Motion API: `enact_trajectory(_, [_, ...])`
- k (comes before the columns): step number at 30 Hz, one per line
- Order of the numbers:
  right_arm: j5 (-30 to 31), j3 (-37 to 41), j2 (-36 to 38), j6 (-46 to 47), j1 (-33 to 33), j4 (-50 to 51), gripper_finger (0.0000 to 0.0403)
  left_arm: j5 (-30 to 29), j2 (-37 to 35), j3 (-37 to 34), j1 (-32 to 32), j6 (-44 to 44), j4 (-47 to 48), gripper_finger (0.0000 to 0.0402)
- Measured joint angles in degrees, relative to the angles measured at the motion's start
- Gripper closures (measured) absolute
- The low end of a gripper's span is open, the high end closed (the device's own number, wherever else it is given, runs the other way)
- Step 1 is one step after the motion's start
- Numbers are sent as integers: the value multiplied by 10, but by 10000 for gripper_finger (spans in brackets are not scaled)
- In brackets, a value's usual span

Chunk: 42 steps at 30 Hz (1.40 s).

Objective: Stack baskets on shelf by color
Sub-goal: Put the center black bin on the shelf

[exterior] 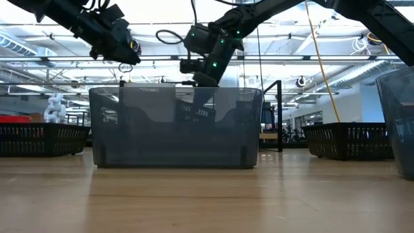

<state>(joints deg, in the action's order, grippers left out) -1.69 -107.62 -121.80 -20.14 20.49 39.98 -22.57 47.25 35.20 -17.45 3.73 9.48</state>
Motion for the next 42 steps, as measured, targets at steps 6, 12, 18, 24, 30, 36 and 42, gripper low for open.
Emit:
enact_trajectory(6, [0, 1, -3, 11, -6, 28, 402, 0, -21, 0, 0, 0, 2, 275])
enact_trajectory(12, [1, 1, -2, 42, -5, 55, 402, 0, -24, 0, 0, 0, 9, 275])
enact_trajectory(18, [1, 12, -2, 59, -10, 31, 376, 0, -24, 0, 0, 0, 26, 275])
enact_trajectory(24, [-1, 13, -2, 62, -10, 5, 313, 19, -24, 0, 9, 9, 29, 275])
enact_trajectory(30, [0, 13, 41, 81, -12, 29, 255, 22, -39, 16, 47, -8, 87, 275])
enact_trajectory(36, [0, 101, 173, 82, -48, -8, 252, 125, -51, 46, 104, 104, 237, 275])
enact_trajectory(42, [-9, 354, 337, 138, -98, -292, 253, 146, -15, -6, 174, 243, 260, 275])
